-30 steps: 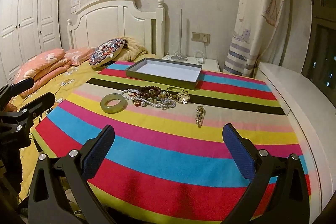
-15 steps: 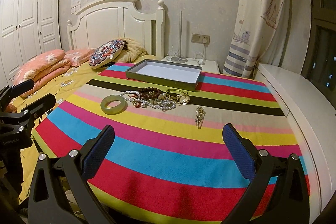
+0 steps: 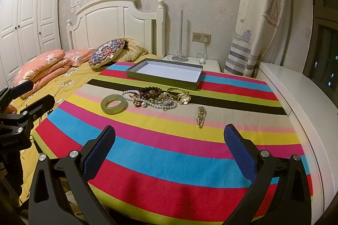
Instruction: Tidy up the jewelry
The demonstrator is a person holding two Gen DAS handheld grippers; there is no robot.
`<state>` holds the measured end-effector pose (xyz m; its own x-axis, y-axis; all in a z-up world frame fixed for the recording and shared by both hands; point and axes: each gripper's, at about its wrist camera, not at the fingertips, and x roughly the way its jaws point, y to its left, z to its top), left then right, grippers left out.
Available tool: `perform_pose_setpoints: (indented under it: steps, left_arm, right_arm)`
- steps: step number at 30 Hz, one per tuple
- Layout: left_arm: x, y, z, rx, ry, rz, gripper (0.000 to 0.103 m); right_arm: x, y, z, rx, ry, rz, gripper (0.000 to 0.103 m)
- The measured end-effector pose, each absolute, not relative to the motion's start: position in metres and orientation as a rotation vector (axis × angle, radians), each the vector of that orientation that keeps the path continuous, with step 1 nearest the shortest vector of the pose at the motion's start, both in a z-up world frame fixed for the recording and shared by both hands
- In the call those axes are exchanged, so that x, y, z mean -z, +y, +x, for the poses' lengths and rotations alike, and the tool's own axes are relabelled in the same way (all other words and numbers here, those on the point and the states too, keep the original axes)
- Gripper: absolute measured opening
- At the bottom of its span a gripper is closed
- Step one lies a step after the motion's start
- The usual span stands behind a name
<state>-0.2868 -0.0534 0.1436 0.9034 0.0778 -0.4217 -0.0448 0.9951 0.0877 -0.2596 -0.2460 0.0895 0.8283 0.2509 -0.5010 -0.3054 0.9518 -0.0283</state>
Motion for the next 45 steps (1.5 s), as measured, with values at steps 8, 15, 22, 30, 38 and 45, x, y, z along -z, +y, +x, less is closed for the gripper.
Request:
perform_pose_setpoints:
  steps: [8,15,22,30,38,45]
  left_arm:
    - [-0.139,-0.051,-0.285,-0.069,0.444,0.071,0.101]
    - [-0.132,-0.047,-0.282,-0.071,0.455,0.065,0.101]
    - [-0.111,-0.040,-0.265,-0.083,0.504,0.060,0.101]
    - [-0.072,-0.003,-0.223,-0.130,0.644,-0.075,0.101]
    - [-0.045,0.006,-0.148,-0.053,0.791,-0.087,0.100]
    - [-0.016,0.000,-0.078,-0.041,0.897,-0.068,0.100]
  right_arm:
    - [-0.087,-0.245,-0.260,-0.295,0.518,-0.107,0.099]
    - [-0.078,-0.244,-0.255,-0.290,0.536,-0.089,0.099]
    - [-0.063,-0.247,-0.237,-0.276,0.563,-0.080,0.099]
    - [-0.027,-0.284,-0.178,-0.158,0.709,0.010,0.099]
    - [-0.006,-0.307,-0.126,-0.176,0.810,0.049,0.099]
    - [0.013,-0.292,-0.079,-0.202,0.902,0.037,0.097]
